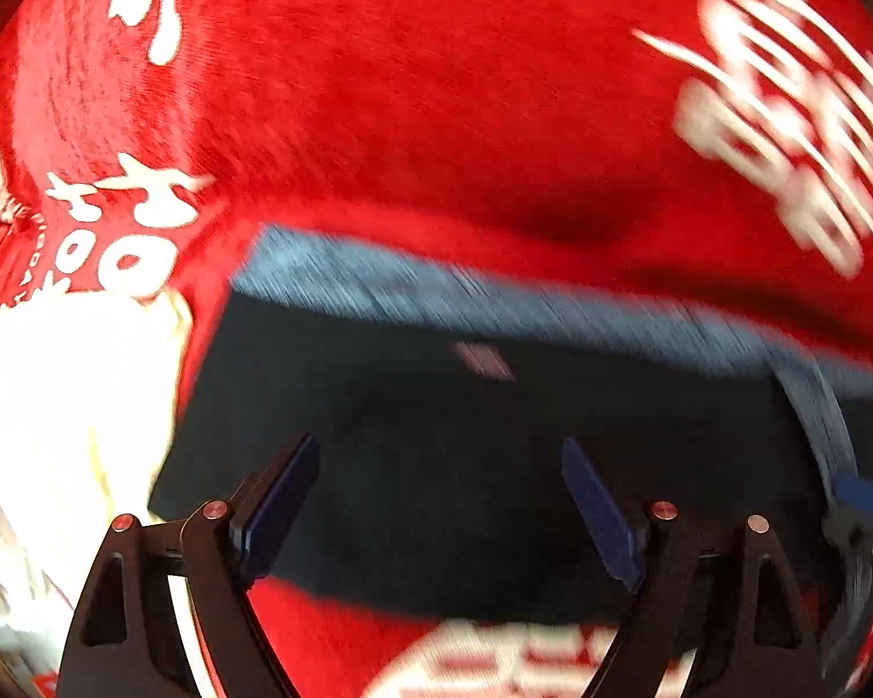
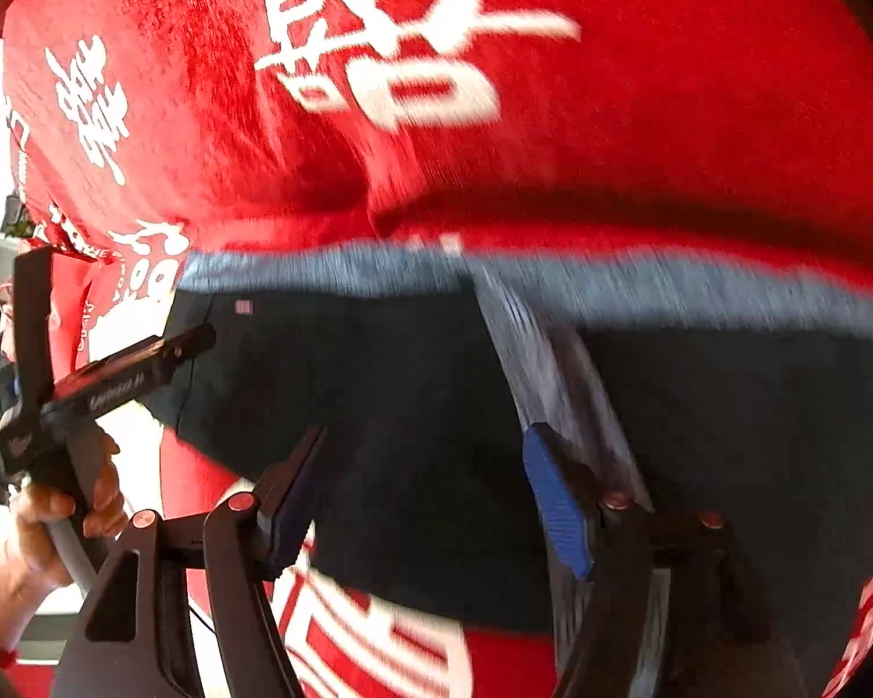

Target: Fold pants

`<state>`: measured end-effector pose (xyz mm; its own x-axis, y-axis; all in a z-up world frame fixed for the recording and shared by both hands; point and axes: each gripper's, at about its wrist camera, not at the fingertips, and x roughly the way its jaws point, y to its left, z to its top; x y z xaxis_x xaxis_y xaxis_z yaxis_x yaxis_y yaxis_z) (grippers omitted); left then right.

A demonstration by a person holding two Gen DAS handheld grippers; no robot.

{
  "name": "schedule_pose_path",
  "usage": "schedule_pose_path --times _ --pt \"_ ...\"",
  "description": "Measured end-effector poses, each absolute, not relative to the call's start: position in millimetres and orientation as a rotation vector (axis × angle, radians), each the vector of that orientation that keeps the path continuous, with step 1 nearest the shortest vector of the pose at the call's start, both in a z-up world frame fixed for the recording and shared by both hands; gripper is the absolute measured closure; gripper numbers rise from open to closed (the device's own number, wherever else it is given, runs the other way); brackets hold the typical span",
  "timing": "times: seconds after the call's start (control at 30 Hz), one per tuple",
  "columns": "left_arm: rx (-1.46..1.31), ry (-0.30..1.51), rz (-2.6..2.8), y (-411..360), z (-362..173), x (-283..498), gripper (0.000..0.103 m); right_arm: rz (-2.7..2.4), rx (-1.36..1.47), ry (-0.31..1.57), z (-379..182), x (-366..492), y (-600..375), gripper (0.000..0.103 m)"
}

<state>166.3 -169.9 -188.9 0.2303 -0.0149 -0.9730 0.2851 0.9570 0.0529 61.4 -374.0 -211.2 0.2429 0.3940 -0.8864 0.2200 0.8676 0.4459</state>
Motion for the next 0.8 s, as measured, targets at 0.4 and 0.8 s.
schedule_pose_path --times 0.4,0.8 --pt "0.376 1.470 -0.520 -246.3 -206.2 16.7 0.017 -0.147 0.699 1.353 -195.0 -111.3 -406.8 0.032" --pt "0.381 1.469 -0.727 -274.5 -199.6 -53.9 0.017 -0.525 1.010 1.242 -205.5 -303.6 -442.3 0.032"
